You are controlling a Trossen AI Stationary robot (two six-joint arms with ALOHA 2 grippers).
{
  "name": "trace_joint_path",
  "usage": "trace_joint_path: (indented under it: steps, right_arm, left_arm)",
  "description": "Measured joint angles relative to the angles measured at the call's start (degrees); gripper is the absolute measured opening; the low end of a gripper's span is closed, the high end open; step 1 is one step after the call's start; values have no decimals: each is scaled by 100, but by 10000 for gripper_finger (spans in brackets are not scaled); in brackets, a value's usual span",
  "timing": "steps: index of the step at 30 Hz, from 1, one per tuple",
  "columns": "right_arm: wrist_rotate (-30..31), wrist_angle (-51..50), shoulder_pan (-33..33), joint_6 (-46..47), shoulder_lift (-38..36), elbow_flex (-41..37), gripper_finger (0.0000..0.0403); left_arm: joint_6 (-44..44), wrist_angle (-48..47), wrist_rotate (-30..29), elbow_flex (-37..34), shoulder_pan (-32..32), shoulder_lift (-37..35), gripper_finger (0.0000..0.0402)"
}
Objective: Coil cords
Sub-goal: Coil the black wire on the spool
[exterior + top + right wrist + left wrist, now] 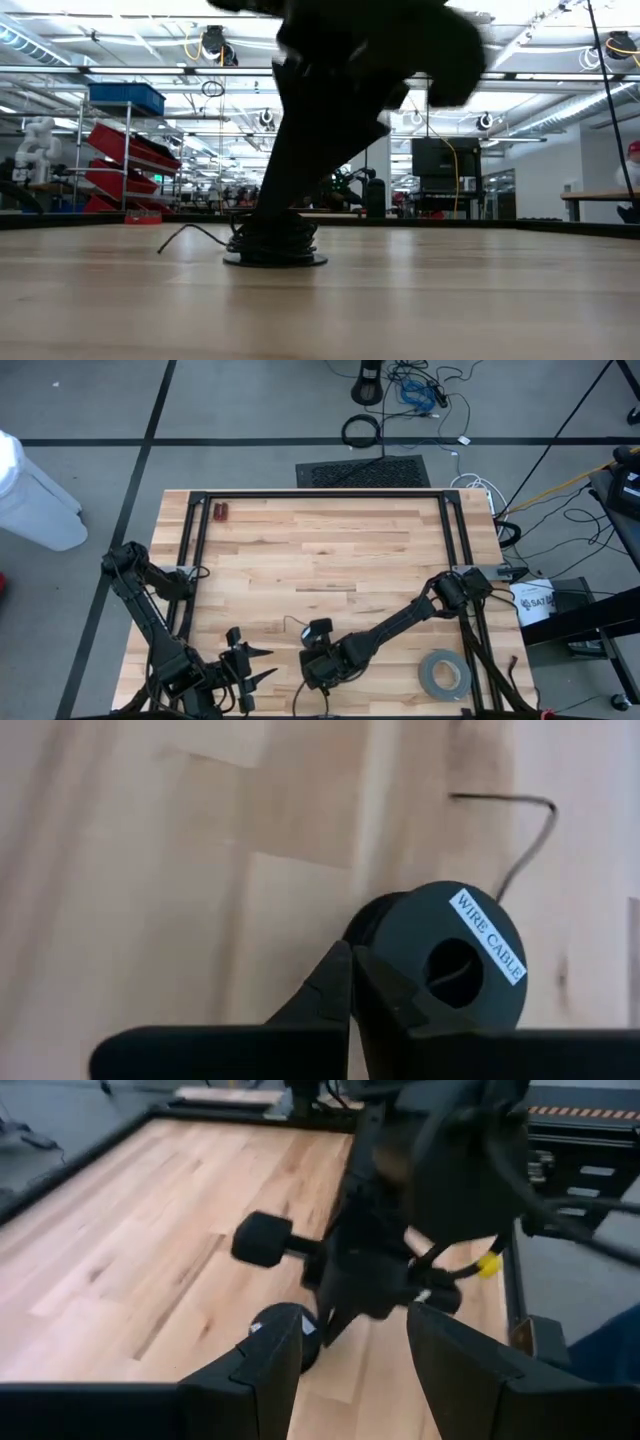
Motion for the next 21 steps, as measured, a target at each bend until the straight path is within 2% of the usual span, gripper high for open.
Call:
trace_joint_path:
  steps: [4,11,17,21]
  right_arm:
    - [9,-144,-192,4,0,0,0]
    - [-3,-281,-529,-248,2,-4,0]
    - [-21,-341,-870,-477,2,-4,0]
    - [-36,-490,-1114,-646,2,-7,0]
  left_arm:
    - [185,0,-235,0,52,0,189]
    - [334,-95,-277,0,169,-30,189]
    - [-509,-793,-720,0,129,-483,189]
    - [-597,-1264,-936,0,65,-834,189]
